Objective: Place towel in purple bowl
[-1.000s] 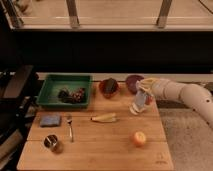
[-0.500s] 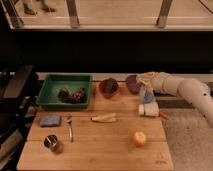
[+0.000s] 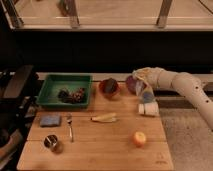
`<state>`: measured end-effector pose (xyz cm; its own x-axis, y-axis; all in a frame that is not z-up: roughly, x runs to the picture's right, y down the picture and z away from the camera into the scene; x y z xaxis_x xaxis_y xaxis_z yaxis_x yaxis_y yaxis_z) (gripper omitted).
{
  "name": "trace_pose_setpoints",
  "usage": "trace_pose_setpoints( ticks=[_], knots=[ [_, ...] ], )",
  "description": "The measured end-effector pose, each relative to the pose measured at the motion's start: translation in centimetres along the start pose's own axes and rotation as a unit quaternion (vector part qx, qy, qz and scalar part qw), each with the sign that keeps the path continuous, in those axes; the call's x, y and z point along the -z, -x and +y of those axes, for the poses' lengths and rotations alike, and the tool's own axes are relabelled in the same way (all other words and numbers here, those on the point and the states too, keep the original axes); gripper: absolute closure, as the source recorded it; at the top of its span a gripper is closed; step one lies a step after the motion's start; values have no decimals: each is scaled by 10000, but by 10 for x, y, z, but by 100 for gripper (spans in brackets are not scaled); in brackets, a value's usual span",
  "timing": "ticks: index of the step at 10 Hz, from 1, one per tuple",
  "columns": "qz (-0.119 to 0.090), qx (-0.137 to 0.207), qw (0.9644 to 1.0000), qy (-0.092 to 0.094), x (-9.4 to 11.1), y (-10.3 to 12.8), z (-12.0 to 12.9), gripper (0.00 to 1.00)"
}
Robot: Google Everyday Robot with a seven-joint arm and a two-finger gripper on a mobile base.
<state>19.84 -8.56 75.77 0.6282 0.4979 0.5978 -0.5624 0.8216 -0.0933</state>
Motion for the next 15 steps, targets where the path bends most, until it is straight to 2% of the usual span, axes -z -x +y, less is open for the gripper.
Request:
trace_pose_setpoints(
  ticks=[5, 6, 7, 8, 11, 12, 15],
  knots=[
    [81, -159, 9998, -84, -26, -11, -30, 97],
    [97, -186, 9997, -89, -28, -14, -33, 92],
    [115, -232, 9996, -107, -32, -18, -38, 79],
    [114, -256, 9995, -114, -33, -20, -40, 73],
    [76, -355, 9993, -115, -38, -27, -44, 42],
    [54, -364, 9993, -108, -39, -27, -43, 39],
    [8, -392, 9992, -101, -42, -26, -44, 38]
  ],
)
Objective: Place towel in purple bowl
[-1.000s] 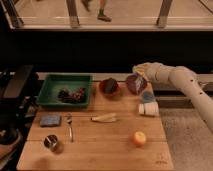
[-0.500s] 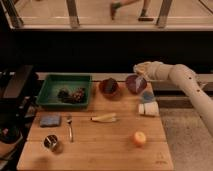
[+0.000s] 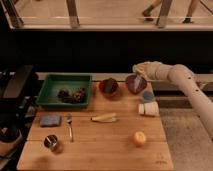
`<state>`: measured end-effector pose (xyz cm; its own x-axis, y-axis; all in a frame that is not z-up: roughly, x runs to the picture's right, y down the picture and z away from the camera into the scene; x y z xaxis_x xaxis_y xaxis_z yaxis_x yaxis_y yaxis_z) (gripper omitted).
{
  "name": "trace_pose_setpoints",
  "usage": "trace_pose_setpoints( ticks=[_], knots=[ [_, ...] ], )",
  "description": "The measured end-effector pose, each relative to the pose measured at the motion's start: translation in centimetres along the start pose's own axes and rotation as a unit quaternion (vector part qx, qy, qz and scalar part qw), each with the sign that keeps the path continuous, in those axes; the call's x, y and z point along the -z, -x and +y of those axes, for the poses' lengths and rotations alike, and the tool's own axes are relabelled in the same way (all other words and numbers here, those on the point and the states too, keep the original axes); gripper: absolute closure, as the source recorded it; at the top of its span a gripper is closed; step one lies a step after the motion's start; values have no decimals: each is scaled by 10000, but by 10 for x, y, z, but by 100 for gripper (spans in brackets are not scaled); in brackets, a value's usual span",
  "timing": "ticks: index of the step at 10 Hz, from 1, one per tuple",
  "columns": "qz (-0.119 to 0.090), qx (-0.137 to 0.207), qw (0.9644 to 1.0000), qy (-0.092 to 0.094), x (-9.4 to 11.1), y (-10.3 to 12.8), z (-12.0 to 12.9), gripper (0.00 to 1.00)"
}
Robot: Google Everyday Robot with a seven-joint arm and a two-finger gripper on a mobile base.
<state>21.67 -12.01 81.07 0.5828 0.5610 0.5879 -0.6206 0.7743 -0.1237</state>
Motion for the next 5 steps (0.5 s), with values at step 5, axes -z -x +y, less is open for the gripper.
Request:
trace_pose_setpoints(
  ticks=[5],
  knots=[
    [-176, -21, 9998, -36, 1, 5, 1, 38]
  ],
)
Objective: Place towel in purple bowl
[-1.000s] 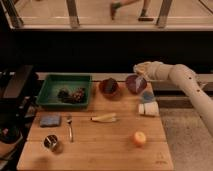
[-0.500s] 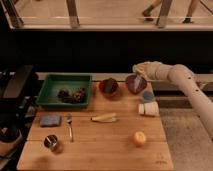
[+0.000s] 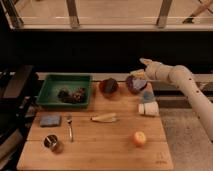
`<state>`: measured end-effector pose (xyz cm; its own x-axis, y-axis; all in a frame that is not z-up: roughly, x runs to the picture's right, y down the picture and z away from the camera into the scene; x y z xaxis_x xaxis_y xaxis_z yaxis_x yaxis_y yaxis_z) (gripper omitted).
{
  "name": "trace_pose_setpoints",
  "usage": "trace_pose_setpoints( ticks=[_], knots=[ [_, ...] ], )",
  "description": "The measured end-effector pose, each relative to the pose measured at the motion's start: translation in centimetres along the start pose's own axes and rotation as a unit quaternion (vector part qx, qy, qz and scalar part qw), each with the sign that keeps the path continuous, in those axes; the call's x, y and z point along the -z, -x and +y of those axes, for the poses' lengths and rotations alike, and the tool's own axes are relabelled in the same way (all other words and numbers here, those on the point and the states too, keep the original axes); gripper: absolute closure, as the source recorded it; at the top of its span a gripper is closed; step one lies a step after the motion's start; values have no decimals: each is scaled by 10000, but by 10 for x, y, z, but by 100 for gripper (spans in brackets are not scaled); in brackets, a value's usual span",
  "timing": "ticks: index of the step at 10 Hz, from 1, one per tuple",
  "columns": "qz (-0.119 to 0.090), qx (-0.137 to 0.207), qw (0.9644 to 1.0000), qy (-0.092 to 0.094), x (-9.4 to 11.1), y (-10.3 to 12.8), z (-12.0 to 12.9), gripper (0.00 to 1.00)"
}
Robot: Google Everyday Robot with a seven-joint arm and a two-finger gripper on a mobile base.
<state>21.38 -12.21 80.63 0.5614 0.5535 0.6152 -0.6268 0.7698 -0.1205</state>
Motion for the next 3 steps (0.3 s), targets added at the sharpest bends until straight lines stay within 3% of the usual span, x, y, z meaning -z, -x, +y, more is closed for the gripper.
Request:
trace_pose_setpoints(
  ticks=[3],
  knots=[
    [-7, 5, 10000, 13, -2, 1, 1, 38]
  ],
)
